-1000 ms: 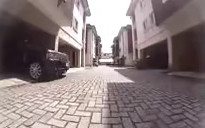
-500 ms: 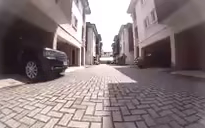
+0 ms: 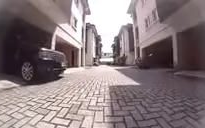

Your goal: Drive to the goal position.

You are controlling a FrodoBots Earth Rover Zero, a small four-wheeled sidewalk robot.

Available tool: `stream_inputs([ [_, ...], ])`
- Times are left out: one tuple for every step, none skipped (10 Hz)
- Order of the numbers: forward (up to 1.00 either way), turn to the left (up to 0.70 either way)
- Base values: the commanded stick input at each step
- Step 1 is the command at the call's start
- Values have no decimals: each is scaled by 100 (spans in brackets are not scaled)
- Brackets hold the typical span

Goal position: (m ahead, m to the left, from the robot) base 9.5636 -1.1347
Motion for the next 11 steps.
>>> stream_inputs([
  [50,0],
  [50,0],
  [50,0],
  [50,0],
  [50,0],
  [50,0],
  [50,0],
  [50,0],
  [50,0],
  [50,0],
  [50,0],
])
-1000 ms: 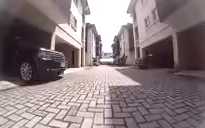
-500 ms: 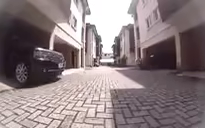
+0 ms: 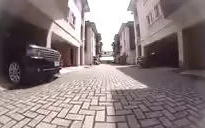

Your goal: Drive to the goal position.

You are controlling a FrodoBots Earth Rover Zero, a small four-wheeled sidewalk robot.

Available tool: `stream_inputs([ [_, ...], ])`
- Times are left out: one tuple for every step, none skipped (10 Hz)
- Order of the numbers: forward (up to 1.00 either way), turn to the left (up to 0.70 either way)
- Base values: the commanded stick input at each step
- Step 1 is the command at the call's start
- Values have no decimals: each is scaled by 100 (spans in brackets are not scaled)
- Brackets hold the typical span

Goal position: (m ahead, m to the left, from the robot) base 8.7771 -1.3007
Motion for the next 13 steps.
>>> stream_inputs([
  [50,0],
  [50,0],
  [50,0],
  [50,0],
  [50,0],
  [50,0],
  [50,0],
  [50,0],
  [50,0],
  [50,0],
  [50,0],
  [50,0],
  [50,0],
])
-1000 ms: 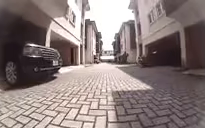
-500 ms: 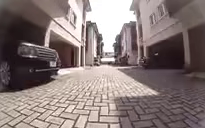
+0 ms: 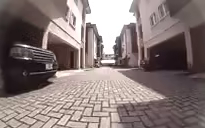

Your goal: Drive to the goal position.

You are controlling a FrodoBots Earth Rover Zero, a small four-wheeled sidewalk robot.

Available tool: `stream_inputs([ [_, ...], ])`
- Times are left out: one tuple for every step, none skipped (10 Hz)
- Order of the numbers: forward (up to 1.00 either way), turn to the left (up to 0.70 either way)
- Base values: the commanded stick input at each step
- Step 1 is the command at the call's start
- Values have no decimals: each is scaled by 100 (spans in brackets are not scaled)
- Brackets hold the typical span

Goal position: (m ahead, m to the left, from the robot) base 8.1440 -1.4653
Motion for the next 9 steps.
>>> stream_inputs([
  [50,0],
  [50,0],
  [50,0],
  [50,0],
  [50,0],
  [50,0],
  [50,0],
  [50,0],
  [50,0],
])
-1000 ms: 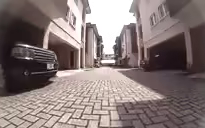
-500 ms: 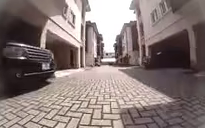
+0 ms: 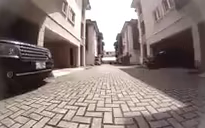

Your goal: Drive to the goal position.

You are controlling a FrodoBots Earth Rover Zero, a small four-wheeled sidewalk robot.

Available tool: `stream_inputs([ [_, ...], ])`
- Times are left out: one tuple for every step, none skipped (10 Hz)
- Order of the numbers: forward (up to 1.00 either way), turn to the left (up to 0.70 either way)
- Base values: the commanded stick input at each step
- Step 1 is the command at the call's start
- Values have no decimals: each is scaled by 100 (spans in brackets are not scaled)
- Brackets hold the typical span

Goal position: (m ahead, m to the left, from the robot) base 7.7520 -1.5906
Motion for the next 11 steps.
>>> stream_inputs([
  [50,0],
  [50,0],
  [50,0],
  [50,0],
  [50,0],
  [50,0],
  [50,0],
  [50,0],
  [50,0],
  [50,0],
  [50,0],
])
